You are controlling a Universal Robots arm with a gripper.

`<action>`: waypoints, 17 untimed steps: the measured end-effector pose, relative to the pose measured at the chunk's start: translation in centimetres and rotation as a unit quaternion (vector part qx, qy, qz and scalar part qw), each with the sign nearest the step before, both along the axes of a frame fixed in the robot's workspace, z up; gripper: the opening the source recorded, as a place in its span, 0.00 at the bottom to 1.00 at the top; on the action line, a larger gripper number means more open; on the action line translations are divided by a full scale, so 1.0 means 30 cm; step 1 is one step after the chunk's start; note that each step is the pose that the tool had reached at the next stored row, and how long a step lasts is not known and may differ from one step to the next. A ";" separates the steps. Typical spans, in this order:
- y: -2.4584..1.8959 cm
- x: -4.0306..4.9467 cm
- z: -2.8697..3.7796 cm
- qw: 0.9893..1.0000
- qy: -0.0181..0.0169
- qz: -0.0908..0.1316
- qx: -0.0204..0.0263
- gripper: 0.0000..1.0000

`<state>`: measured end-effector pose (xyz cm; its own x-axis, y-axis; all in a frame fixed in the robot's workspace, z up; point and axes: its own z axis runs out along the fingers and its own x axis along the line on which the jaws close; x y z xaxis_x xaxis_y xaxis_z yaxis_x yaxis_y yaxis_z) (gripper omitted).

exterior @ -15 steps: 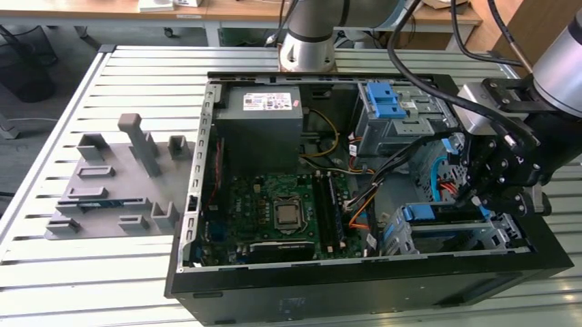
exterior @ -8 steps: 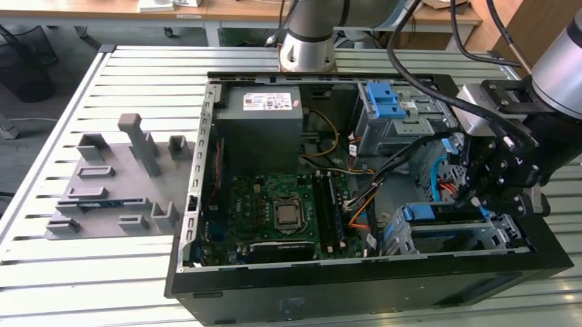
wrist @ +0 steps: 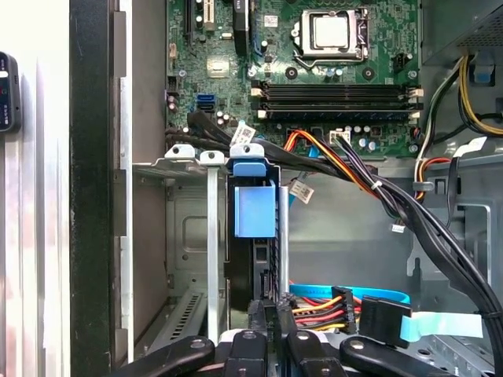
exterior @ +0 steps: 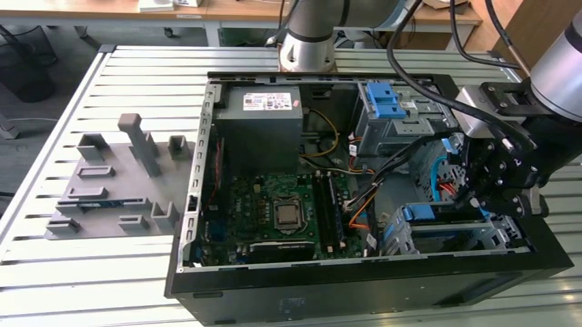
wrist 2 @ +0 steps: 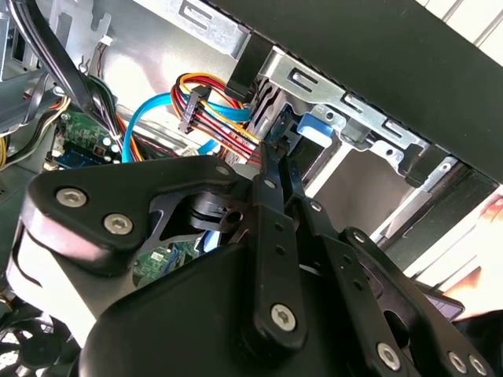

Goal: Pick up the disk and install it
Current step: 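Insert the first disk wire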

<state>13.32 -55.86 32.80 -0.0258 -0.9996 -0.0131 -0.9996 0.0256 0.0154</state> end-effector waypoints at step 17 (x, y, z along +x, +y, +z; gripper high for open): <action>0.000 0.000 0.048 1.000 0.000 0.000 0.000 0.11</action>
